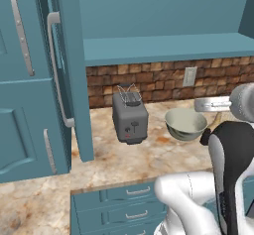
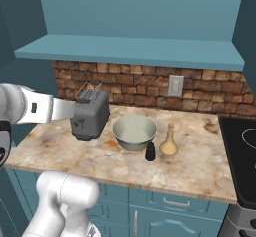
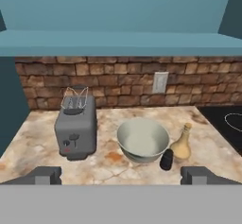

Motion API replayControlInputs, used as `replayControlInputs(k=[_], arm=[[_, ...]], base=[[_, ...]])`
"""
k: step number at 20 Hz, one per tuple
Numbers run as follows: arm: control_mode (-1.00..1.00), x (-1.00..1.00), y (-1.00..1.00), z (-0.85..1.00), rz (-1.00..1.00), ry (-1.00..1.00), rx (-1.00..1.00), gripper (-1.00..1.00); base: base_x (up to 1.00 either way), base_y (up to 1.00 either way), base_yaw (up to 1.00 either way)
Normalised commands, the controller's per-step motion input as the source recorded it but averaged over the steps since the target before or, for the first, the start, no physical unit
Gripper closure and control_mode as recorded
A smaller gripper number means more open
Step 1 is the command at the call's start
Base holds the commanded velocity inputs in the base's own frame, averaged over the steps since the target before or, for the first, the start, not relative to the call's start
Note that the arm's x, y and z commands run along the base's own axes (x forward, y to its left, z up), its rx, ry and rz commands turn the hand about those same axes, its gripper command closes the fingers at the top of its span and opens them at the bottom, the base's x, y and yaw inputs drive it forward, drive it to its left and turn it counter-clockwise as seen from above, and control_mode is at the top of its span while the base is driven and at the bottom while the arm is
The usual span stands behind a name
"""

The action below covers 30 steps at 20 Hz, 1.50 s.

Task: Retrieve the bottle and the shaker from the cabinet and place them next to the mixing bowl on the counter. Then add garlic from the fridge to the mixing bowl.

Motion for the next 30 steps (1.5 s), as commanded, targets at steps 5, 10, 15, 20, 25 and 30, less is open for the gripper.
replayControlInputs(k=[5,10,15,20,25,30], arm=[[-1.00,-0.52,0.05,0.34,0.00,-0.02,0.00,-1.00],[-1.00,0.00,0.00,0.00,0.00,0.00,0.00,-1.00],[-1.00,0.00,0.00,0.00,0.00,0.00,0.00,-1.00],[1.00,0.00,0.00,0.00,0.00,0.00,0.00,-1.00],[1.00,0.00,0.00,0.00,0.00,0.00,0.00,-1.00],[1.00,0.00,0.00,0.00,0.00,0.00,0.00,-1.00]], base=[[0.00,0.00,0.00],[0.00,0.00,0.00],[0.00,0.00,0.00],[-0.50,-0.07,0.00],[-1.00,-0.37,-0.08],[-0.91,-0.49,-0.25]])
